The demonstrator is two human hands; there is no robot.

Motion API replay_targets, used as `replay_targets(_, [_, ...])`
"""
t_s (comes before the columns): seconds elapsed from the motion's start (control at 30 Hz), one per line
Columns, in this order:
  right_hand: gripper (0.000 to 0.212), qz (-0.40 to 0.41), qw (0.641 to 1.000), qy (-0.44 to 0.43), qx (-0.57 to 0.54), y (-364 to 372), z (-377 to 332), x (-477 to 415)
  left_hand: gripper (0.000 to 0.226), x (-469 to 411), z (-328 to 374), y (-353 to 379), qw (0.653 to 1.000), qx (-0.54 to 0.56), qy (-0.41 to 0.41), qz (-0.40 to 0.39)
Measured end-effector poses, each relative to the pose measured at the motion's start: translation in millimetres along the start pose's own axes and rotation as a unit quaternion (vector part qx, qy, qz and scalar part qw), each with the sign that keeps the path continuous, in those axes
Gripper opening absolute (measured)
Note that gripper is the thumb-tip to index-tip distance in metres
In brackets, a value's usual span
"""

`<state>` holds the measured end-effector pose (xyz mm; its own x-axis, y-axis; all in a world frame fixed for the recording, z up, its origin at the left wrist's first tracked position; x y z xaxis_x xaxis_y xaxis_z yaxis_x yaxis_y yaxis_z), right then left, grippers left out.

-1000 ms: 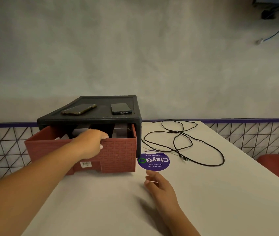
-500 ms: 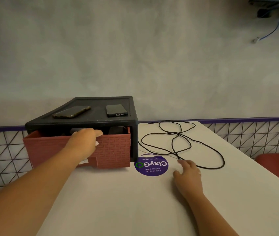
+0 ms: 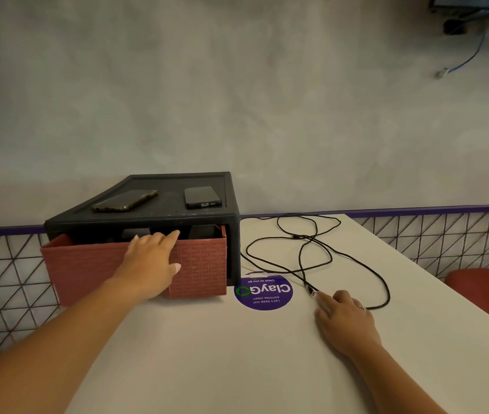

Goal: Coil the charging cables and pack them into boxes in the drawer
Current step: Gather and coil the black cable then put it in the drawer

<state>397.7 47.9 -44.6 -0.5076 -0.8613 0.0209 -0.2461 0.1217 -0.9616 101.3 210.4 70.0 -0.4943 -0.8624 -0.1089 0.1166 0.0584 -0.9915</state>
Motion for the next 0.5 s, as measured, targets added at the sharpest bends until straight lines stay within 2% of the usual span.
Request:
replay_targets(0.17, [0.037,0.031,0.999,-0.008,0.006,-2,2,26,0.083,35,18,20,0.995,0.093,0.014,0.018])
replay_targets(0.23, [0.034,0.034,0.999,-0.016,0.01,-3,0,39,0.079,49,32,36,0.991,0.133,0.034,0.009])
replay_targets(0.33, [0.028,0.005,0.997,-0.081,-0.003,-1,-15,64,0.064,70,62,69,0.976,0.188,0.095,-0.048])
replay_targets(0.43, [0.026,-0.011,0.989,-0.143,-0.033,2,-36,101,0.05,97,97,98,0.938,0.295,0.138,-0.118])
replay_targets(0.5, [0.026,-0.019,0.978,-0.202,-0.04,6,-52,126,0.045,111,114,111,0.896,0.397,0.124,-0.155])
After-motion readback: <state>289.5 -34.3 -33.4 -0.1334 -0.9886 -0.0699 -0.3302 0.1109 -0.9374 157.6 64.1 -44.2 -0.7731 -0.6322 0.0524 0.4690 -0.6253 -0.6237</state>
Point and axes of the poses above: each hand's wrist, its own x-axis away from the middle knuckle, its own y-axis out of the palm, z = x × y, the point moved 6 cm from there along -x, towards the middle knuckle, and after that the axes turned 12 degrees about -z, right-handed, at the moved point
